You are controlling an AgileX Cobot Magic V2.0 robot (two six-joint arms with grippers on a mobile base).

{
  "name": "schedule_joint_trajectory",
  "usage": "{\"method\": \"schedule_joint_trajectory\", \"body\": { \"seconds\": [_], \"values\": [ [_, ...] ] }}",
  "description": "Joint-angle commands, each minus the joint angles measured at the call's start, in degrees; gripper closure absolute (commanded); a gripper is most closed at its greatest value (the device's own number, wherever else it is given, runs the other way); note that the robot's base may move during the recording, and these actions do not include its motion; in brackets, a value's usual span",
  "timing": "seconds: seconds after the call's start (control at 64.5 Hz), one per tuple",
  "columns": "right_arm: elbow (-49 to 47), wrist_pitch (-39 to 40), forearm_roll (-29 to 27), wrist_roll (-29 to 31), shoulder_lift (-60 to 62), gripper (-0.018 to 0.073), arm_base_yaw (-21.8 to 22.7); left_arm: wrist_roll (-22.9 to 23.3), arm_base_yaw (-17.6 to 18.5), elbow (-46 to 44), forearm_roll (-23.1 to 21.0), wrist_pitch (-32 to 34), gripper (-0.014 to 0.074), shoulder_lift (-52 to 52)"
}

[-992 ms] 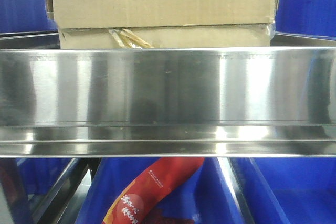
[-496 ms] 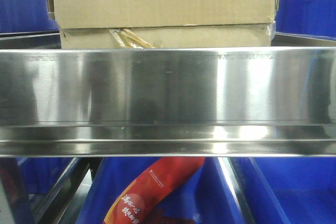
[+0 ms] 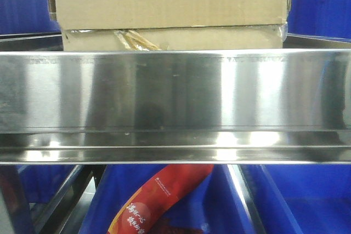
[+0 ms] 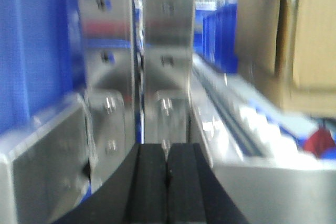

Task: Stack two boxes on right shelf middle
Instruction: 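Withdraw both grippers from the placed boxes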

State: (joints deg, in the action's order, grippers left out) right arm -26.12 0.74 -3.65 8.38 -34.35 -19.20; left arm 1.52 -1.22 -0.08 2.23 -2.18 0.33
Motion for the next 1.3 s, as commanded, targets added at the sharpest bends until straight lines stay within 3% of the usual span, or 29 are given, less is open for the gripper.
{"method": "schedule_joint_trajectory", "body": {
  "seconds": [0.0, 0.806, 0.93, 1.039, 1.287],
  "values": [
    [0.1, 1.5, 0.4, 0.1, 0.3, 0.0713, 0.1, -0.1, -0.2, 0.1, -0.4, 3.5, 0.0708, -0.3],
    [0.3, 1.3, 0.4, 0.1, 0.3, 0.0713, 0.1, -0.1, -0.2, 0.1, -0.4, 3.6, 0.0708, -0.3],
    [0.3, -2.3, 0.4, -3.6, 1.6, 0.0713, 0.4, -0.1, -0.2, 0.1, -0.4, 3.6, 0.0708, -0.3],
    [1.4, -7.9, 0.5, -4.0, 5.6, 0.0713, 1.9, -0.1, -0.2, 0.1, -0.4, 3.6, 0.0708, -0.3],
    [13.3, -5.8, -2.2, -4.0, 20.4, 0.0713, 11.7, -0.1, -0.2, 0.1, -0.4, 3.6, 0.0708, -0.3]
  ]
}}
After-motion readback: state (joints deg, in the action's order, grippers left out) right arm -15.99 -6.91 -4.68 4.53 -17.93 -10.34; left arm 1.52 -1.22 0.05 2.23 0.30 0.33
